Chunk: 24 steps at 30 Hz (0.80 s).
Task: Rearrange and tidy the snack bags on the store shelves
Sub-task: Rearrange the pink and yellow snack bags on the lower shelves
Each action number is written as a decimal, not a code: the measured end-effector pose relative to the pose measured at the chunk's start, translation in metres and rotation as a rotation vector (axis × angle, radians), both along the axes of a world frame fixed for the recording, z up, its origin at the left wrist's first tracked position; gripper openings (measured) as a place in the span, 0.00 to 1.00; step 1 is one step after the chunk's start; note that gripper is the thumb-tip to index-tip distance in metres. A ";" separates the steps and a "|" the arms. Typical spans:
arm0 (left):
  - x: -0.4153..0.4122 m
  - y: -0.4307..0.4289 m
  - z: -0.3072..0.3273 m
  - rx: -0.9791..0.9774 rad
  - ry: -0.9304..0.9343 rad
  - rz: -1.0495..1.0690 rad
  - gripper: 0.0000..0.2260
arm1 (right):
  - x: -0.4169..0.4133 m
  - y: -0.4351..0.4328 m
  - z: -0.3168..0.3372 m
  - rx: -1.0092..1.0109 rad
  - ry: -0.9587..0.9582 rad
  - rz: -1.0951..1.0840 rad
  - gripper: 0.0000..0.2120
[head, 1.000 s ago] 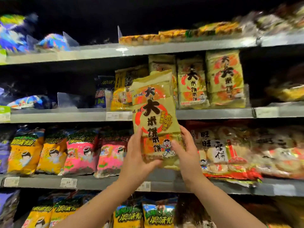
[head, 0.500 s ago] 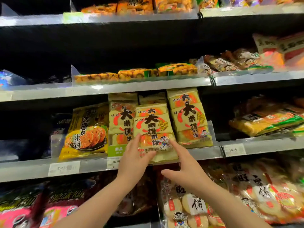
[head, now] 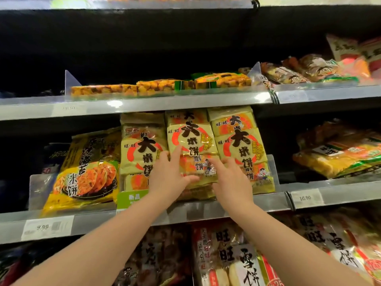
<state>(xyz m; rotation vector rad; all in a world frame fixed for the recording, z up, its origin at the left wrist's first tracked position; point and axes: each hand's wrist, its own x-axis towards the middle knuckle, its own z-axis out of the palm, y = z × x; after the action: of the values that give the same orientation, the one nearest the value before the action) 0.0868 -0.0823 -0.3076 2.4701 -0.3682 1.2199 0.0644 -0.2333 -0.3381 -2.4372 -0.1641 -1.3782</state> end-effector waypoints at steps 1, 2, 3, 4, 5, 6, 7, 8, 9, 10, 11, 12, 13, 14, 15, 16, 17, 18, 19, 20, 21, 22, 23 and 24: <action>0.003 -0.001 -0.002 0.011 0.001 0.013 0.45 | 0.004 -0.001 -0.002 0.005 -0.004 0.011 0.31; 0.006 -0.003 -0.004 0.029 -0.001 0.032 0.45 | 0.008 -0.002 -0.005 0.005 0.000 0.029 0.32; 0.009 -0.003 -0.007 0.055 -0.007 0.063 0.46 | 0.011 -0.004 -0.010 0.000 0.011 0.053 0.32; 0.012 -0.004 -0.011 0.080 -0.017 0.096 0.46 | 0.014 -0.005 -0.015 -0.006 0.023 0.076 0.32; 0.014 -0.004 -0.014 0.095 -0.024 0.121 0.46 | 0.018 -0.006 -0.021 -0.017 0.024 0.087 0.32; 0.016 -0.004 -0.017 0.105 -0.029 0.136 0.46 | 0.020 -0.007 -0.027 -0.032 0.005 0.084 0.30; 0.016 -0.004 -0.018 0.114 -0.031 0.146 0.47 | 0.022 -0.008 -0.032 -0.051 -0.037 0.072 0.28; 0.017 -0.004 -0.019 0.122 -0.034 0.151 0.47 | 0.025 -0.009 -0.035 -0.071 -0.094 0.070 0.23; 0.017 -0.003 -0.020 0.128 -0.037 0.153 0.46 | 0.028 -0.010 -0.038 -0.093 -0.164 0.077 0.19; 0.017 -0.003 -0.020 0.134 -0.041 0.153 0.46 | 0.032 -0.010 -0.040 -0.126 -0.219 0.077 0.14; 0.018 -0.002 -0.020 0.143 -0.044 0.156 0.46 | 0.034 -0.010 -0.043 -0.165 -0.254 0.060 0.11; 0.019 -0.002 -0.021 0.153 -0.045 0.161 0.47 | 0.036 -0.009 -0.046 -0.201 -0.261 0.027 0.09; 0.020 -0.002 -0.022 0.159 -0.042 0.166 0.47 | 0.038 -0.008 -0.048 -0.236 -0.256 -0.017 0.08; 0.021 -0.002 -0.022 0.160 -0.037 0.170 0.47 | 0.038 -0.007 -0.050 -0.258 -0.227 -0.063 0.09; 0.021 -0.002 -0.023 0.157 -0.031 0.172 0.47 | 0.035 -0.005 -0.051 -0.263 -0.169 -0.096 0.12; 0.022 -0.003 -0.023 0.150 -0.026 0.173 0.48 | 0.031 -0.003 -0.051 -0.261 -0.100 -0.107 0.15; 0.023 -0.003 -0.024 0.142 -0.019 0.170 0.48 | 0.027 -0.001 -0.050 -0.258 -0.027 -0.096 0.17; 0.023 -0.003 -0.024 0.138 -0.011 0.161 0.48 | 0.023 0.000 -0.047 -0.243 0.034 -0.073 0.19; 0.022 -0.001 -0.023 0.138 0.002 0.145 0.48 | 0.020 0.000 -0.045 -0.226 0.070 -0.050 0.20; 0.021 0.001 -0.023 0.140 0.020 0.122 0.47 | 0.017 -0.001 -0.043 -0.207 0.084 -0.030 0.22; 0.020 0.004 -0.023 0.144 0.039 0.094 0.46 | 0.014 -0.002 -0.043 -0.194 0.077 -0.007 0.23; 0.017 0.008 -0.023 0.152 0.049 0.065 0.45 | 0.012 -0.005 -0.043 -0.183 0.061 0.013 0.24; 0.015 0.012 -0.024 0.165 0.043 0.042 0.43 | 0.011 -0.009 -0.045 -0.171 0.042 0.023 0.25; 0.012 0.016 -0.026 0.180 0.023 0.030 0.41 | 0.011 -0.012 -0.046 -0.156 0.024 0.029 0.25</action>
<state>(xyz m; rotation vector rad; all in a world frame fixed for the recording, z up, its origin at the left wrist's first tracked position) 0.0985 -0.0666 -0.3333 2.6475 -0.4547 1.2177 0.0750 -0.2456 -0.3846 -2.5652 -0.3111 -1.3701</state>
